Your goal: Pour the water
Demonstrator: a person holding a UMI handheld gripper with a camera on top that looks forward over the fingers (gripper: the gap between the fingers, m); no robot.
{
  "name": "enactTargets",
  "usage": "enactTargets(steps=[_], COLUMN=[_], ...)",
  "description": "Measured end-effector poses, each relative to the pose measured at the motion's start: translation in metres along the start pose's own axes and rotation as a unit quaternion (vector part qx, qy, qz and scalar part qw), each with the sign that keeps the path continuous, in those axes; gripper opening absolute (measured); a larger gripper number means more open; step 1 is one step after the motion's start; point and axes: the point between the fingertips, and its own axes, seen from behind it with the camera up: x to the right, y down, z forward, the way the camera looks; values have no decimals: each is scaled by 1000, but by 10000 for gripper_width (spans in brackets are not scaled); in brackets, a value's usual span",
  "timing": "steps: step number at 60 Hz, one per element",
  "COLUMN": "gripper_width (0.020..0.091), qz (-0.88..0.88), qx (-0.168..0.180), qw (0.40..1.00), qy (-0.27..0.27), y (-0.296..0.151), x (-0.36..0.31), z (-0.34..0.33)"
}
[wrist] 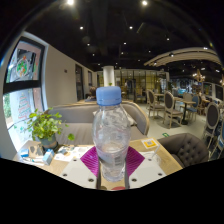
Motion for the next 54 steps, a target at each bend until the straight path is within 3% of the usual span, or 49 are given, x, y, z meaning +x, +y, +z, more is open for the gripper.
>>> enactTargets(steps=[10,24,26,33,42,44,49,54], gripper_width=[313,321,322,380,518,589,847,848], qz=[-16,-6,-4,5,9,6,3,7], qx=[-53,-97,-79,-71,-98,-113,-139,-151], qw=[998,995,997,997,994,992,989,986], qy=[9,20,23,31,41,47,58,72], y=[86,157,152,154,157,160,164,159], x=[17,24,23,24,28,31,32,37], z=[18,34,31,28,27,23,10,-10])
